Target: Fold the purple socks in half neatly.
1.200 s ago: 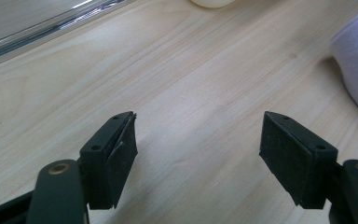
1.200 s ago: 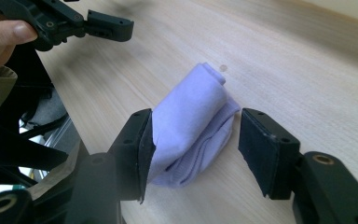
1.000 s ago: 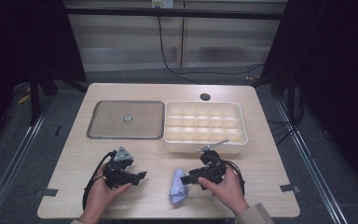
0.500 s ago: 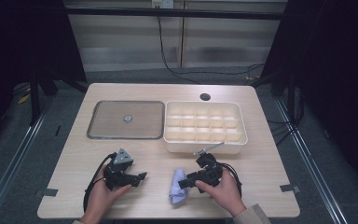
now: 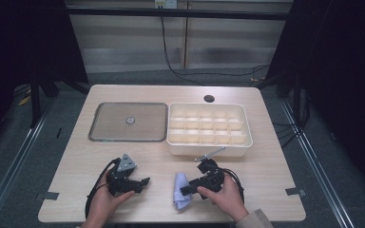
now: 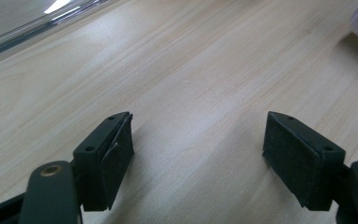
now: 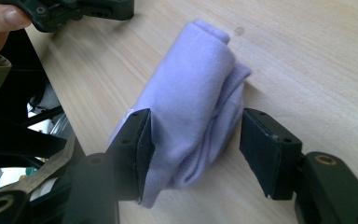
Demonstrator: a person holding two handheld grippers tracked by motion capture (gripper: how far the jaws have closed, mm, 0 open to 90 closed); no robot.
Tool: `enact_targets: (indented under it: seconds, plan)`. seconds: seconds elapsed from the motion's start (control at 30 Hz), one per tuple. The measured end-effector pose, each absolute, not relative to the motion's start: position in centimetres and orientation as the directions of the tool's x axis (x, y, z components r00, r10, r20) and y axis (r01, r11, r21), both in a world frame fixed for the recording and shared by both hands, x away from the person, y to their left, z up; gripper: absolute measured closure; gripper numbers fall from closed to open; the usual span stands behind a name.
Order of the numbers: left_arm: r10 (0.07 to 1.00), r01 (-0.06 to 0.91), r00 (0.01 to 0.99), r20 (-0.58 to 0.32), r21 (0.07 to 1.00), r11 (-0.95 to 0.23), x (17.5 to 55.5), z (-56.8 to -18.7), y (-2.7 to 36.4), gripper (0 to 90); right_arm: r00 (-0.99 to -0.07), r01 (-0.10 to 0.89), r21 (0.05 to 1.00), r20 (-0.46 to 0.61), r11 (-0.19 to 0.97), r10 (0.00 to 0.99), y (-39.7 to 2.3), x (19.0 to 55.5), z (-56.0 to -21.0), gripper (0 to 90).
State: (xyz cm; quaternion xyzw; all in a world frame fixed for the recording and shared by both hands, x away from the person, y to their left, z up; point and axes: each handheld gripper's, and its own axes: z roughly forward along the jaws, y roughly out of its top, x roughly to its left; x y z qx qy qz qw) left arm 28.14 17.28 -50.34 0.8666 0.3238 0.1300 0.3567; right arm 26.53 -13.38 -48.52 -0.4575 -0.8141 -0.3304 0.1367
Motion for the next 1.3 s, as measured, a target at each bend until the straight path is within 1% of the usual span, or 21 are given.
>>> enact_targets:
  seconds: [0.13, 0.23, 0.37, 0.57, 0.77, 0.83, 0.97, 1.3]
  plan:
    - [0.654, 0.471, 0.756, -0.022, 0.712, -0.521, 28.2, -50.5, 17.2, 22.8, -0.532, 0.842, 0.412, 0.523, 0.349, 0.666, -13.8, 27.0, -48.4, 44.3]
    - [0.652, 0.46, 0.758, -0.014, 0.72, -0.52, 28.3, -50.6, 17.3, 22.2, -0.535, 0.84, 0.416, 0.53, 0.349, 0.658, -13.5, 27.1, -48.6, 44.4]
    - [0.651, 0.455, 0.759, -0.017, 0.729, -0.512, 28.3, -50.8, 17.3, 21.1, -0.542, 0.835, 0.427, 0.536, 0.346, 0.647, -13.0, 27.0, -48.9, 46.7]
    - [0.653, 0.456, 0.757, -0.013, 0.726, -0.514, 28.3, -50.7, 17.4, 21.0, -0.528, 0.844, 0.43, 0.561, 0.321, 0.638, -13.0, 27.0, -49.3, 56.8]
    - [0.654, 0.457, 0.756, -0.017, 0.729, -0.51, 28.3, -50.8, 17.3, 21.0, -0.506, 0.856, 0.429, 0.588, 0.287, 0.631, -13.1, 27.2, -49.7, 70.0]
    - [0.654, 0.458, 0.757, -0.018, 0.728, -0.51, 28.3, -50.8, 17.3, 21.0, -0.495, 0.863, 0.419, 0.597, 0.281, 0.631, -13.1, 27.2, -49.6, 73.1]
    - [0.654, 0.458, 0.757, -0.017, 0.728, -0.511, 28.3, -50.8, 17.3, 21.0, -0.506, 0.857, 0.422, 0.588, 0.294, 0.631, -13.0, 27.4, -49.3, 75.0]
    - [0.654, 0.459, 0.756, -0.018, 0.727, -0.51, 28.3, -50.8, 17.3, 20.6, -0.535, 0.841, 0.415, 0.548, 0.347, 0.643, -13.3, 28.4, -47.6, 75.3]
